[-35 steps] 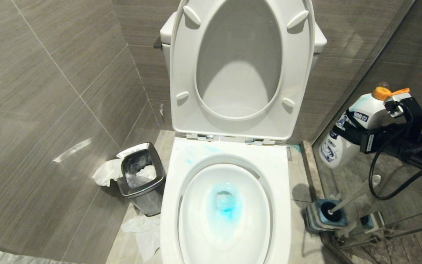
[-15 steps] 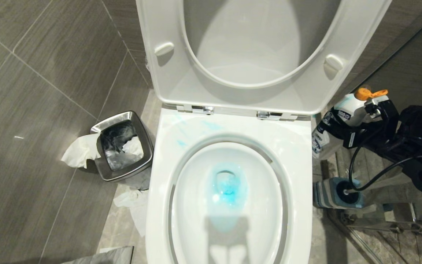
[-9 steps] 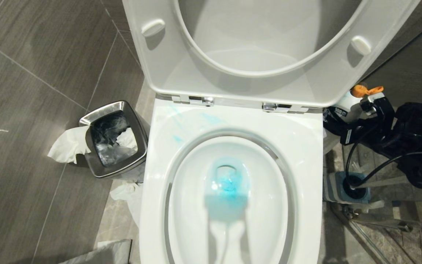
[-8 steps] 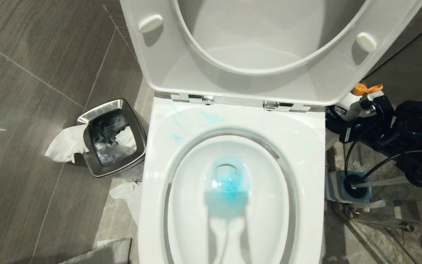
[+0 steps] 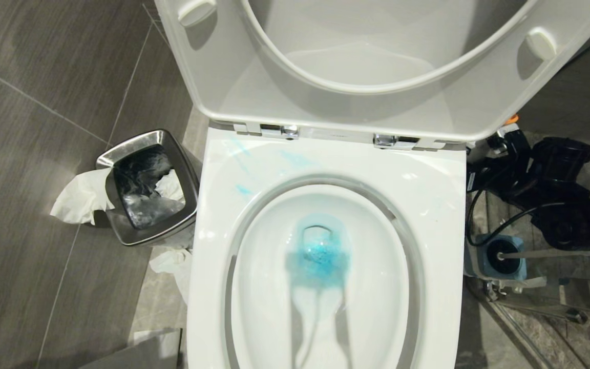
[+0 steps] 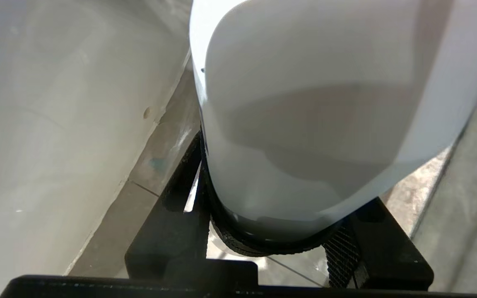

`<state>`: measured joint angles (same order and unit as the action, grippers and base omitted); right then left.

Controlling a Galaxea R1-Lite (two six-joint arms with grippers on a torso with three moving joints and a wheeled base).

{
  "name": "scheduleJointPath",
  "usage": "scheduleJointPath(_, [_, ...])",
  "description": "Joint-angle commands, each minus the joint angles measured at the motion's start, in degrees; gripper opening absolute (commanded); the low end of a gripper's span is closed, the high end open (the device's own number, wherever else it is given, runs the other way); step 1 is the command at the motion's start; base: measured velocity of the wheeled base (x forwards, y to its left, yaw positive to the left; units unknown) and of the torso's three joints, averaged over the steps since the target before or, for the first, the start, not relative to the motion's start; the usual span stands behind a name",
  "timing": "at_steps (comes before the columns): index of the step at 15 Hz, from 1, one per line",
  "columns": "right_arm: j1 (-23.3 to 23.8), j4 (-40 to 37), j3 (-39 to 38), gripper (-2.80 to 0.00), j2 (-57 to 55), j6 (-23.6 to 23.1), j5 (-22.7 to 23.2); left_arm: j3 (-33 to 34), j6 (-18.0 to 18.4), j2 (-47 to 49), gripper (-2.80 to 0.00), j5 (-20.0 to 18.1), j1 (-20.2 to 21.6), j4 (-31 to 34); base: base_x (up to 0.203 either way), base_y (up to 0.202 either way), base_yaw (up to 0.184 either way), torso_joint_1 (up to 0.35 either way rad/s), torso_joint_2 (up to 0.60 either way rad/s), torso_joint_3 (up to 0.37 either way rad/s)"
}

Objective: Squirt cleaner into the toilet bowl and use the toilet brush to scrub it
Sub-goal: Place the cleaning agent on the floor

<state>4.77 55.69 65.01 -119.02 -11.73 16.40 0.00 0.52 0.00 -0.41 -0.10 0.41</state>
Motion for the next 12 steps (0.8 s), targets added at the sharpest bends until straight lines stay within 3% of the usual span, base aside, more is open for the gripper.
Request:
scheduleJointPath(1, [-0.55,0.63,1.74,-2.8,-3.41,-0.08,0.0,0.09,0.0,0.09,-2.8,-0.02,0.01,0.02,0.0,0.0,0.0,0.0,0.0,0.0])
scheduleJointPath(8, [-1.37,14.23,4.24,-2.8,-12.94,2.99,-0.29,0.09,0.0,0.09,-2.8,-0.03,0.01,0.11,0.0,0.0,0.0,0.0,0.0,0.0])
scheduleJointPath(12, [-1.67,15.15,6.12,-2.8,-14.38,4.15,-0.49,0.18,-0.52,0.09,-2.8,0.15,0.01,0.02,0.0,0.0,0.0,0.0,0.0,0.0])
